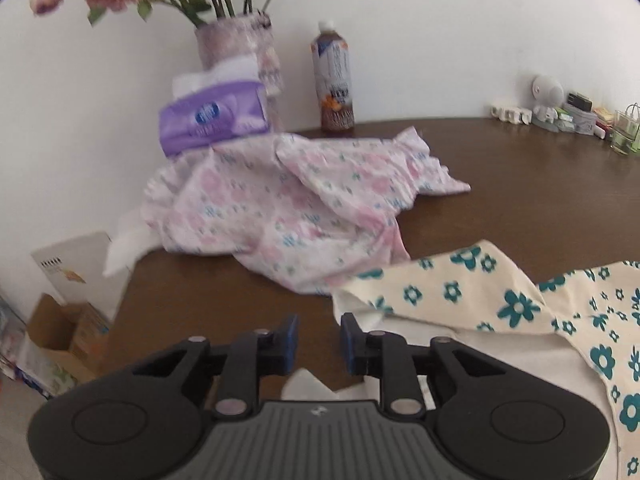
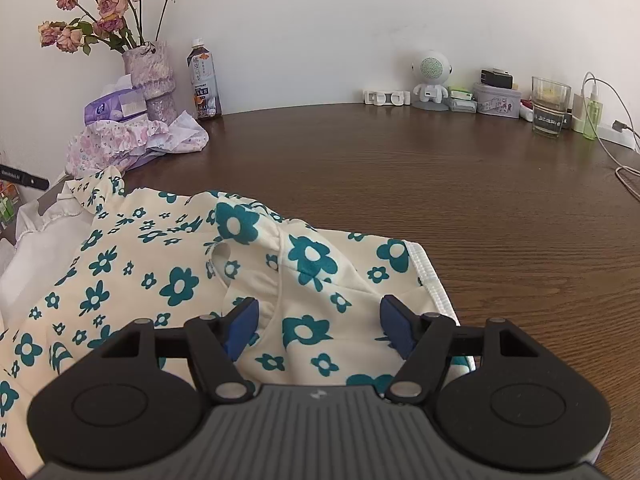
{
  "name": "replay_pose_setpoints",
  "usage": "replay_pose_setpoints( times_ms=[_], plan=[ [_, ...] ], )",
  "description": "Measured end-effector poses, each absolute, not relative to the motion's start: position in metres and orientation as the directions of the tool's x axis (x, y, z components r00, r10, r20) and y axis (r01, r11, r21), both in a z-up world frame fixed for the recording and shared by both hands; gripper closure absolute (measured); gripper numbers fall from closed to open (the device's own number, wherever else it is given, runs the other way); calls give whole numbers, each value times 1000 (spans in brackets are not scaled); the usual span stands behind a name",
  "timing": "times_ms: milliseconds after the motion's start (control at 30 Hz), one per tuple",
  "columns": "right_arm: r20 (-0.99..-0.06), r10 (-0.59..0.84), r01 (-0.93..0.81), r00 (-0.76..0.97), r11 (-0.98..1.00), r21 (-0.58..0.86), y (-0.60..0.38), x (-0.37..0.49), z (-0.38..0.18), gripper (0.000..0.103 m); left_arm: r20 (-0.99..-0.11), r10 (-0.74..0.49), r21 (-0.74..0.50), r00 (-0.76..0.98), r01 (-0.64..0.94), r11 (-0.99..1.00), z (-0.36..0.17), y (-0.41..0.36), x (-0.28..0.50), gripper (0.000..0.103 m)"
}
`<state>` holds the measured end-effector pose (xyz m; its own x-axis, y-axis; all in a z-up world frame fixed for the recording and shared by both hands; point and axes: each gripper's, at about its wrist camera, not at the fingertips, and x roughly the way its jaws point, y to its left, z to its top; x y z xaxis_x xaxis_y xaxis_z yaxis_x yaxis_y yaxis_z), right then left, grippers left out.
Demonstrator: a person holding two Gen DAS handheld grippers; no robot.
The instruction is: Fold clothes
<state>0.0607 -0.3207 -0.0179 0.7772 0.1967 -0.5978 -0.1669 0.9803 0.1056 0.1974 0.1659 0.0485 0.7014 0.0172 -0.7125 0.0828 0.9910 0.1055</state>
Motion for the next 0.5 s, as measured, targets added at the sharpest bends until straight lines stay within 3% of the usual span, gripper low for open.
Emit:
replay_pose_setpoints(
  times_ms=[133, 367, 400, 433, 500],
  plan=[
    [-599, 194, -167, 777, 981, 101, -320, 61, -18, 34, -746, -8, 37, 666, 54, 998, 23, 166, 204, 80],
    [-600, 191, -166, 777, 981, 97, -319, 61, -18, 34, -713, -121, -202, 690, -38, 979, 13, 194, 209, 82],
    [-600, 191, -166, 777, 981, 97, -319, 61, -18, 34, -707, -138, -236, 694, -48, 971, 12, 198, 209, 85],
    [-600, 191, -166, 777, 981, 97, -319, 61, -18, 34, -702, -160, -270, 693, -51, 962, 11, 201, 209, 95],
    [-599, 191, -166, 777, 981, 98, -319, 61, -18, 34, -695, -187, -318, 694, -63, 946, 8, 207, 210, 98]
  ],
)
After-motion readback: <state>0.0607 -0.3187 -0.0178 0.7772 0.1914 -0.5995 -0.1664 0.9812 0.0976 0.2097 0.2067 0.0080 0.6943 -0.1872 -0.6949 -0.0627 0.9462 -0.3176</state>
